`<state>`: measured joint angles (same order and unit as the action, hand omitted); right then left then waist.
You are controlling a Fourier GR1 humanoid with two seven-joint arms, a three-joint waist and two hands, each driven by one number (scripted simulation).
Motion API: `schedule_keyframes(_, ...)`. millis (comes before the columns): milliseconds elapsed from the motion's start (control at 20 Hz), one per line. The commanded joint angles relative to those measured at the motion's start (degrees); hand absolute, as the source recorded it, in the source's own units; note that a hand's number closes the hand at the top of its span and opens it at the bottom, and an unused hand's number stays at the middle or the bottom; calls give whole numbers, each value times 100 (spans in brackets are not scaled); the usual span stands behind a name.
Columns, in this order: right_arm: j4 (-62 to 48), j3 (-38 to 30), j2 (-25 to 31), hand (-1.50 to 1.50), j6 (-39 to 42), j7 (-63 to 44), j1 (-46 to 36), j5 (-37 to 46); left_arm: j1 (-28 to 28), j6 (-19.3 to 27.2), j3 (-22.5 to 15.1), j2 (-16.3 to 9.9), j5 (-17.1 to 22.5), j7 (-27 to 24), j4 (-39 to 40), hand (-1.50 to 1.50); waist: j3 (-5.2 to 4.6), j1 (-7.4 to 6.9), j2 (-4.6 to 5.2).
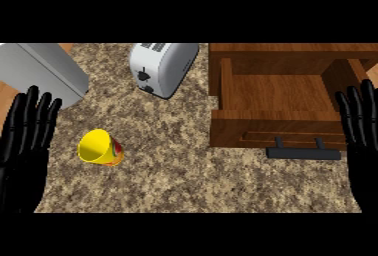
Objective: Pick up the cup, place it into the drawer and close the drawer
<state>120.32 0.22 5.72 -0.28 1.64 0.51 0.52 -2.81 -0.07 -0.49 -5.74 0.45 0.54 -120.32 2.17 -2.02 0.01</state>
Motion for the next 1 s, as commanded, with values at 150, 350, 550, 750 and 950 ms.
schedule_keyframes(150,200,389,-193,-150,78,-40,320,85,-380,-68,481,-99,103,-505,-1,-150,-220,186,-10)
schedule_keyframes(350,-8,472,-217,-150,427,-270,369,-527,216,512,490,550,476,-243,706,-150,-221,234,3)
schedule_keyframes(550,-100,-87,60,-150,482,-839,-340,-876,593,513,704,338,676,282,527,-150,-217,201,-1)
schedule_keyframes(750,-287,212,-189,-150,361,-603,-371,-489,403,697,395,475,413,348,210,-150,-217,189,-4)
schedule_keyframes(950,204,401,-307,-150,309,-842,-86,-437,671,599,572,383,546,43,856,-150,-218,205,-5)
